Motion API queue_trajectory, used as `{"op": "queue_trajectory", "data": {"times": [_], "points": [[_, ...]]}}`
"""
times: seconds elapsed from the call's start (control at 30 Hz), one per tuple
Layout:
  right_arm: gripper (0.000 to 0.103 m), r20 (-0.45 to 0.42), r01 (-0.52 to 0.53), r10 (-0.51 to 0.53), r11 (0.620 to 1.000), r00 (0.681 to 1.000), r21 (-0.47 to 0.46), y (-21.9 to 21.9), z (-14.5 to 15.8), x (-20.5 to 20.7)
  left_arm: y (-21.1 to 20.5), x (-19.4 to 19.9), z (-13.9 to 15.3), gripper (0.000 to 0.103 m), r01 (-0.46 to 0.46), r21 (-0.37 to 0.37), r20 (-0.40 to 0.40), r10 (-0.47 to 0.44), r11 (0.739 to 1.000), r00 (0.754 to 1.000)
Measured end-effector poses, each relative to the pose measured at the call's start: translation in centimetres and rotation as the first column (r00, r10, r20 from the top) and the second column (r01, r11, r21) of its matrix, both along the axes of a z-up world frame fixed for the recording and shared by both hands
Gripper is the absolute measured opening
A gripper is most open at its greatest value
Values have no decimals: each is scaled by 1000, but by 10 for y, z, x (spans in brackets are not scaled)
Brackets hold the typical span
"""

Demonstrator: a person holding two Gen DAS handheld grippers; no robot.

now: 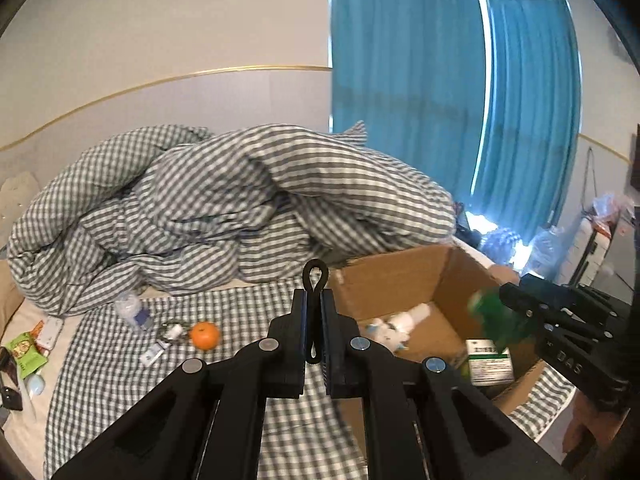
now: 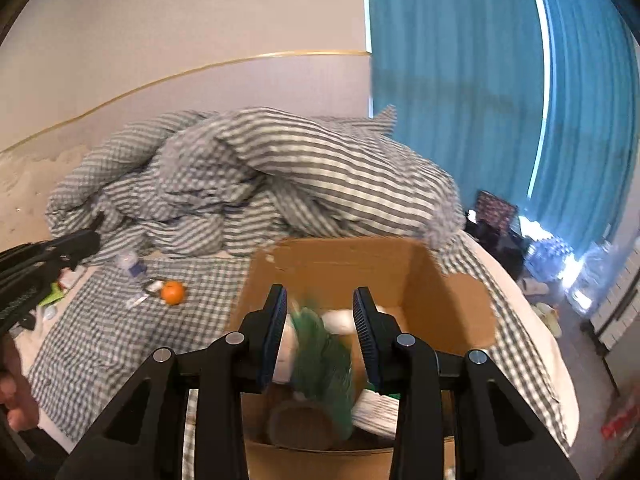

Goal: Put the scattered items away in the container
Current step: 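Carry the green packet over the box with the right tool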

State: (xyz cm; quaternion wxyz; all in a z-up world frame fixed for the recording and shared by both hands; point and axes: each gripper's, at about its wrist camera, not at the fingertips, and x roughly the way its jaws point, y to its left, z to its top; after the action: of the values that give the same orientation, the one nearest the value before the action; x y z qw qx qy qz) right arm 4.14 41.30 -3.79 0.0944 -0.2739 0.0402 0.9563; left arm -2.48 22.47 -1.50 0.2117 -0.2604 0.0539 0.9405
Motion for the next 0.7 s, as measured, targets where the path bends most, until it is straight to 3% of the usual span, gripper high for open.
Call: {"op": "queue_trajectory", "data": {"times": [0.23, 0.27, 0.33, 0.4, 0.7], "points": [[35, 46, 47, -46, 999, 998, -6, 36, -20, -4, 31, -1, -9, 6, 42, -18, 18, -42, 999, 999], [39, 42, 58, -58, 998, 997, -6, 40, -20, -2, 35, -2, -11, 6, 48, -21, 22, -47, 999, 999], [74, 27, 78, -78, 997, 997, -10, 45, -19, 3, 42, -3, -14, 6, 60, -26, 28, -59, 998, 998], [89, -8, 108, -108, 994, 994, -13, 52, -17, 14, 52, -5, -18, 6, 77, -29, 40, -76, 997, 996], [103, -45, 203, -202, 979, 978, 4, 81, -10, 45, 108, -12, -43, 6, 168, -31, 103, -164, 985, 981]]}}
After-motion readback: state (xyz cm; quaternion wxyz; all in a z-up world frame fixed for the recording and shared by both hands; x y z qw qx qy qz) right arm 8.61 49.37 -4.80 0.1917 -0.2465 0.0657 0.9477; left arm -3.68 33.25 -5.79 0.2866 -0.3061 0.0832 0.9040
